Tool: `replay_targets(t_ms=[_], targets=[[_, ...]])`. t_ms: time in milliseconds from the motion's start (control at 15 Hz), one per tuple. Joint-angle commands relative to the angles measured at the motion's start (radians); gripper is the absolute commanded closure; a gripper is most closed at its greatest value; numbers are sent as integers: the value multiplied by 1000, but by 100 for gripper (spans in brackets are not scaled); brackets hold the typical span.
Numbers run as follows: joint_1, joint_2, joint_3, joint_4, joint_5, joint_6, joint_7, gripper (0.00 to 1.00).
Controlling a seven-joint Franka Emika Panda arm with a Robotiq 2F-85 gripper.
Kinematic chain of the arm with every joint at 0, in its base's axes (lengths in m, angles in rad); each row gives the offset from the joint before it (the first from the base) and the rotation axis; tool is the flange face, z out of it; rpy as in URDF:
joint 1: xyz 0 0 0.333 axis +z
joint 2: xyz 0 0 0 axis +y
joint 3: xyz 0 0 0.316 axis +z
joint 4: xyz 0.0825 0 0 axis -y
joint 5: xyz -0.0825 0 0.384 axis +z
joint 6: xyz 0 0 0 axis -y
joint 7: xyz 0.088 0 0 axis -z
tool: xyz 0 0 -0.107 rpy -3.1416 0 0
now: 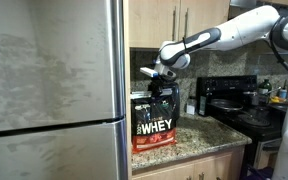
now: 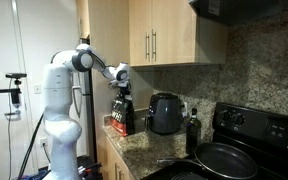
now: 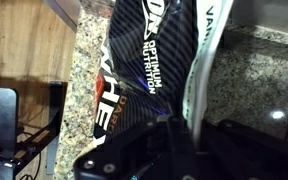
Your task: Move the black plastic to the left then move it to the right
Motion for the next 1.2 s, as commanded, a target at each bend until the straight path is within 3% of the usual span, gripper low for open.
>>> replay_targets(t_ms=[0,467,867,933,1133], targets=[[-21,-42,-20,71,59,-156,-20,100],[-112,-200,-116,79,90,-396,54,100],[-224,-387,-201,31,101,-458,183,100],[-209,-292,-170,43,63,-447,155,100],[-223,-310,-173,13,54,-459,154,99]])
